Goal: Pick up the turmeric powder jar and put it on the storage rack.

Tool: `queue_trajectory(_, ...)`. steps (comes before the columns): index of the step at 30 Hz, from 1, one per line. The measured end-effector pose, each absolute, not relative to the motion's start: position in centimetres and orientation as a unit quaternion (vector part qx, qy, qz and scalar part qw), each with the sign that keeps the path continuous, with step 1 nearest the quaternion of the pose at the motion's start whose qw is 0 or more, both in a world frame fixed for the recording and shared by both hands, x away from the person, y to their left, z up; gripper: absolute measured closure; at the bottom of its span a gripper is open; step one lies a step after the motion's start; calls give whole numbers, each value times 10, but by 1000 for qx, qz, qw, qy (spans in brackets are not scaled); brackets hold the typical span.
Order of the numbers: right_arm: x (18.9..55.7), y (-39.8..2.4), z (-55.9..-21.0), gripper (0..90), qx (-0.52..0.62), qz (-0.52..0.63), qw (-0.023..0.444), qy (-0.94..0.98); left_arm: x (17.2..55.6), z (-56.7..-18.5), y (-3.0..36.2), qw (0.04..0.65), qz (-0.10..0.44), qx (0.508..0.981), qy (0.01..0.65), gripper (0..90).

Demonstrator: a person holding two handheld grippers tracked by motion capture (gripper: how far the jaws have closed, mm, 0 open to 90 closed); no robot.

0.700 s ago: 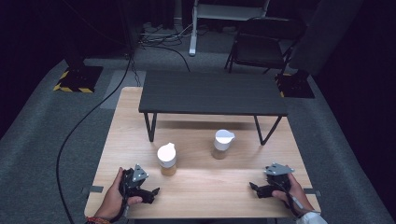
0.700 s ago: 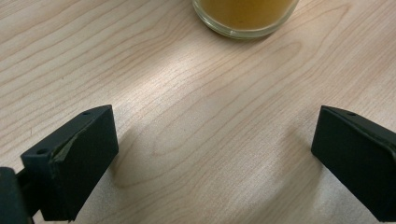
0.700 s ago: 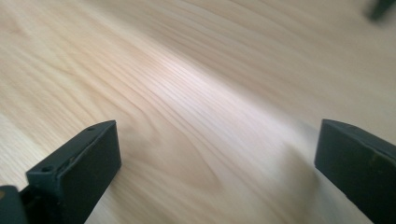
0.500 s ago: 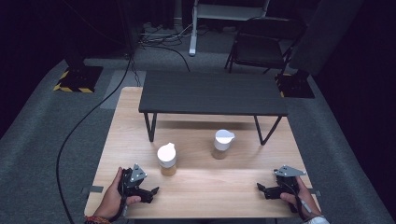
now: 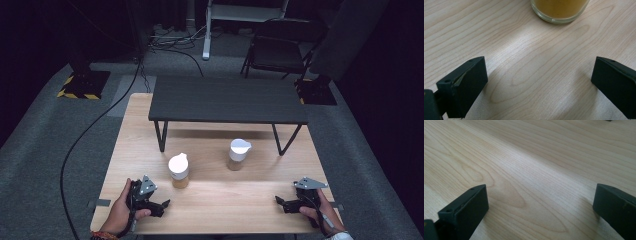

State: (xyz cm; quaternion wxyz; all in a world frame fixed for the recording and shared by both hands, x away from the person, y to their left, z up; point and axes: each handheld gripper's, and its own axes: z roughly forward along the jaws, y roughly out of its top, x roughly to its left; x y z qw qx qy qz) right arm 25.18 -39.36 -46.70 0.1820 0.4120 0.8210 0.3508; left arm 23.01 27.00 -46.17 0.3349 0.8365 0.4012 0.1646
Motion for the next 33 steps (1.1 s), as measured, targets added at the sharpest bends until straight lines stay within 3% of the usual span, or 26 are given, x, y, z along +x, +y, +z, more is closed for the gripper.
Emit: queue_trajectory(33,252,-394,-467,0,411,351,182,822,209,-448,273,369,198,814,403,16)
